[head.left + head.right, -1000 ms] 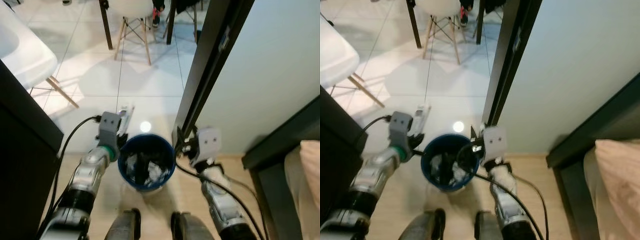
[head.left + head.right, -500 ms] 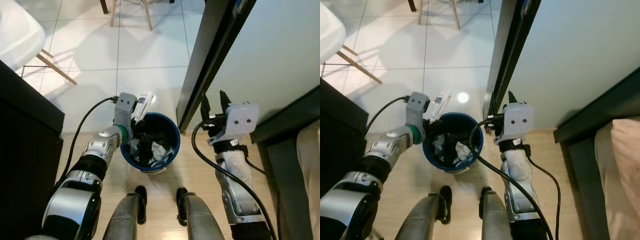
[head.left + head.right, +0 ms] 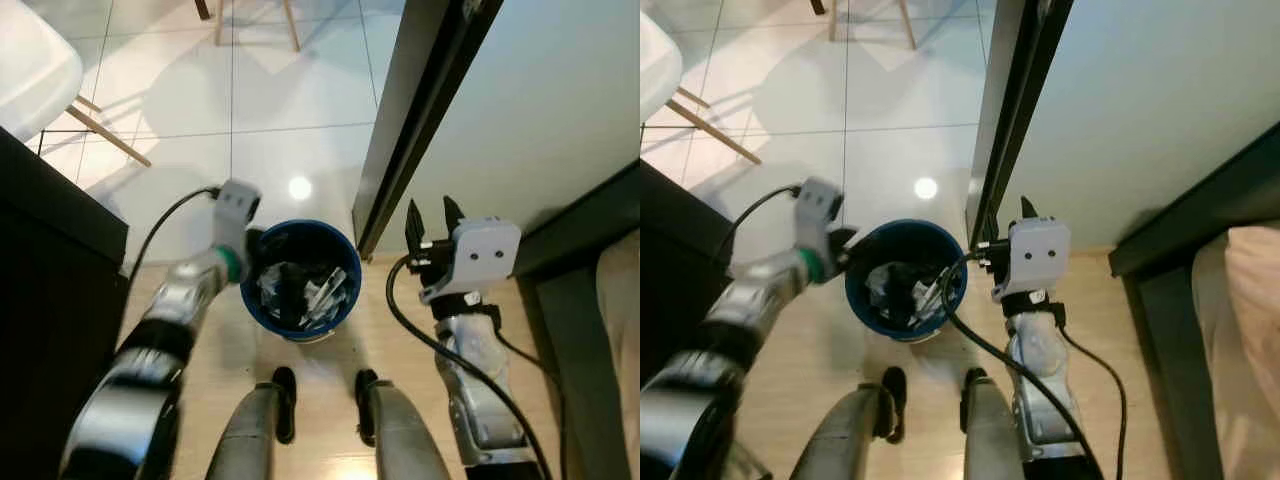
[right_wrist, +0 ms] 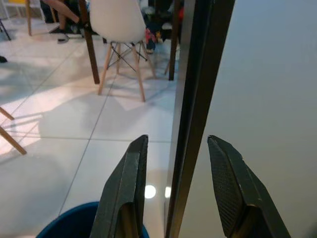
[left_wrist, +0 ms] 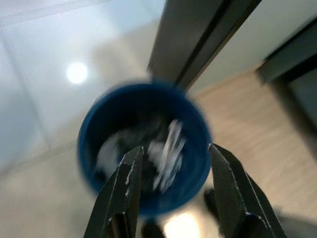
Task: Clean up the room
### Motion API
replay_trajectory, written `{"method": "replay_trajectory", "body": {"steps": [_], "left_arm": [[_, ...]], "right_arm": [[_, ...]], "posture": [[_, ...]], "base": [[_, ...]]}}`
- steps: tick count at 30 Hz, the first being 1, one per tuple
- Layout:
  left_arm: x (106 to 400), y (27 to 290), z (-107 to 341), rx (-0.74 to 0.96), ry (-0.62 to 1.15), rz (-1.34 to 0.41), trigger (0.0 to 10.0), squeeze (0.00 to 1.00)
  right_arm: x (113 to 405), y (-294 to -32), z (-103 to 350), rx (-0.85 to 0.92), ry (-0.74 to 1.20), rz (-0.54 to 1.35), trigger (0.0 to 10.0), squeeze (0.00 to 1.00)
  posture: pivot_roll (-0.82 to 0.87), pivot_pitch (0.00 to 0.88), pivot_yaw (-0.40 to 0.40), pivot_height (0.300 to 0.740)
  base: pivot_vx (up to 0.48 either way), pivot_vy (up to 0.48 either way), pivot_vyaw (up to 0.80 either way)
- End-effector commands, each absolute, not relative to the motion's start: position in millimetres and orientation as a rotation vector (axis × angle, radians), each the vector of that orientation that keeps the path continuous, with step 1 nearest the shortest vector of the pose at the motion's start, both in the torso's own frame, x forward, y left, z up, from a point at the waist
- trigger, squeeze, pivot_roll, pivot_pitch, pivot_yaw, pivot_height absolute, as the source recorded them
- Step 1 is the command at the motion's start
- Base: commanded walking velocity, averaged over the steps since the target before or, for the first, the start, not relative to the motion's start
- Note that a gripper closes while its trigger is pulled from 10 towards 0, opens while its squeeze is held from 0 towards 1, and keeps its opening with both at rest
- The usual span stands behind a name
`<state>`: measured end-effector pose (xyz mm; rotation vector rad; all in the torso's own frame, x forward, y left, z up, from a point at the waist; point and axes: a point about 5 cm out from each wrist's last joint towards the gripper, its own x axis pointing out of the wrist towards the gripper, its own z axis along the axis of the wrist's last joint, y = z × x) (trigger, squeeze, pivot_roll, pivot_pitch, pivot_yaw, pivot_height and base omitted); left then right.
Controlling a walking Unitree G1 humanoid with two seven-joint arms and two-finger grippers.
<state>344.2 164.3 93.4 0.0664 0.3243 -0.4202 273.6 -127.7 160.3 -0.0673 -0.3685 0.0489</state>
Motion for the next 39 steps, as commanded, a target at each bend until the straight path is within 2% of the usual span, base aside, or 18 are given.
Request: {"method": "replay_trajectory", "body": {"steps": [1,3,9,17,23,39], "left_arm": [[324.5,170.9,81.1,0.098,0.340,-0.397,10.0,0.00],[305.6,179.8,76.2,0.128,0.312,-0.329,10.0,0.00],[287.1,183.8,79.7,0.182,0.199,-0.212,10.0,0.00],[296.0,183.6,96.1,0.092,0.065,0.003,10.0,0.00],[301.1,178.4,105.3,0.071,0.040,0.031,10.0,0.00],[299.1,176.2,111.0,0.094,0.031,0.052,10.0,0.00]], "right_arm": [[269.2,-128.5,144.4,-0.049,-0.303,0.052,10.0,0.00],[268.0,-128.6,138.0,-0.047,-0.281,0.061,10.0,0.00],[269.0,-124.6,126.3,-0.037,-0.235,0.089,10.0,0.00],[270.2,-122.1,105.0,-0.017,-0.154,0.116,10.0,0.00],[272.5,-121.6,99.2,-0.030,-0.134,0.133,10.0,0.00],[276.5,-120.6,95.8,-0.024,-0.143,0.129,10.0,0.00]], "posture": [[-0.13,0.239,0.121,0.707],[-0.12,0.220,0.113,0.707],[-0.09,0.165,0.079,0.707],[-0.08,0.086,0.027,0.707],[-0.08,0.073,0.024,0.707],[-0.08,0.075,0.039,0.707]], "base": [[0.000,0.000,0.00],[0.000,0.000,0.00],[0.000,0.000,0.00],[0.000,0.000,0.00],[0.000,0.000,0.00],[-0.303,0.000,0.00]]}}
